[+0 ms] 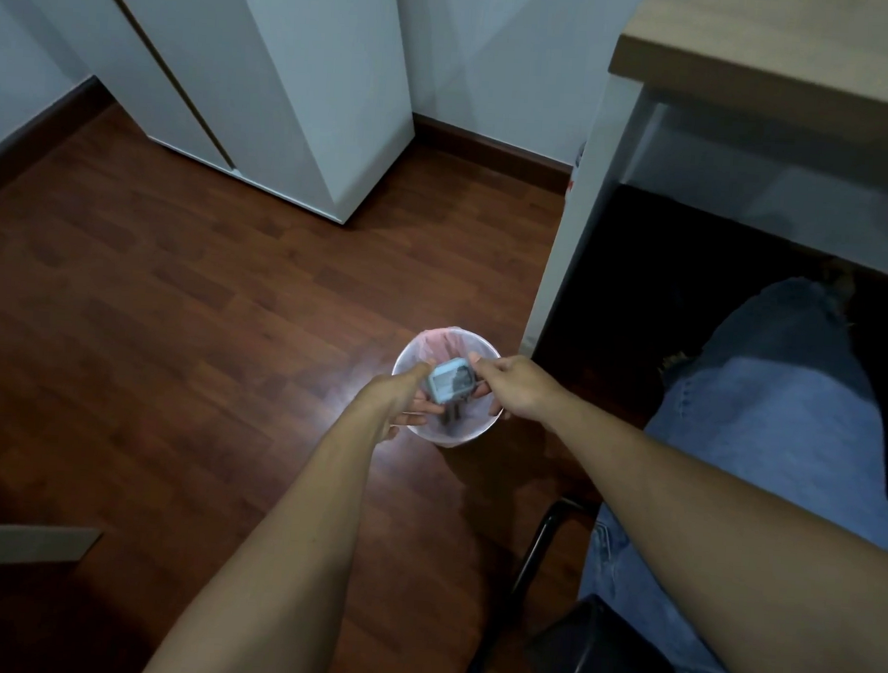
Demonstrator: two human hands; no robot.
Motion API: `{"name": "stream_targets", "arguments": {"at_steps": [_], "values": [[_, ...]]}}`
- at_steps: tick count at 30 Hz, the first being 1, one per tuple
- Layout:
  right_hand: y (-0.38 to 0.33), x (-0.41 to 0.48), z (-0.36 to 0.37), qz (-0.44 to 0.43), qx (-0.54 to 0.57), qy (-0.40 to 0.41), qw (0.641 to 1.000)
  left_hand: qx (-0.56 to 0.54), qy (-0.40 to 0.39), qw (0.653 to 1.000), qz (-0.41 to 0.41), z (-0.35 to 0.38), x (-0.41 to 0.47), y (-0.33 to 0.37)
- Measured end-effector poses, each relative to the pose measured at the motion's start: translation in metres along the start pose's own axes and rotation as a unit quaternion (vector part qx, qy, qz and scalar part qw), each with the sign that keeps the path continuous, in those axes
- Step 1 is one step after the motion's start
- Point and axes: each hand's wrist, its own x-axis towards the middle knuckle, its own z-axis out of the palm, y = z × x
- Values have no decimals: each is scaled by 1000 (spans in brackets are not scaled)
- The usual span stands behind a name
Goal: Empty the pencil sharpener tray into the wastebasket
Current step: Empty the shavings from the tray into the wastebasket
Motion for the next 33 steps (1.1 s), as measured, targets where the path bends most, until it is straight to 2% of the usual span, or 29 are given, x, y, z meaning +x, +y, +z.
{"name": "stream_targets", "arguments": {"at_steps": [6, 10, 17, 24, 33], "values": [[-2, -5, -7, 6, -44, 7, 999, 19, -18, 997, 71, -4, -6, -6], [5, -6, -9, 6, 24, -11, 1000, 32, -30, 988, 145, -9, -14, -8], [-17, -23, -23, -91, -4, 36, 995, 32, 1, 965, 262, -23, -44, 9], [-107, -57, -66, -185, -31, 73, 979, 31, 30, 933, 357, -66, -106, 70], [-230, -122, -121, -323, -86, 126, 934, 37, 74, 882, 464, -135, -219, 148]]}}
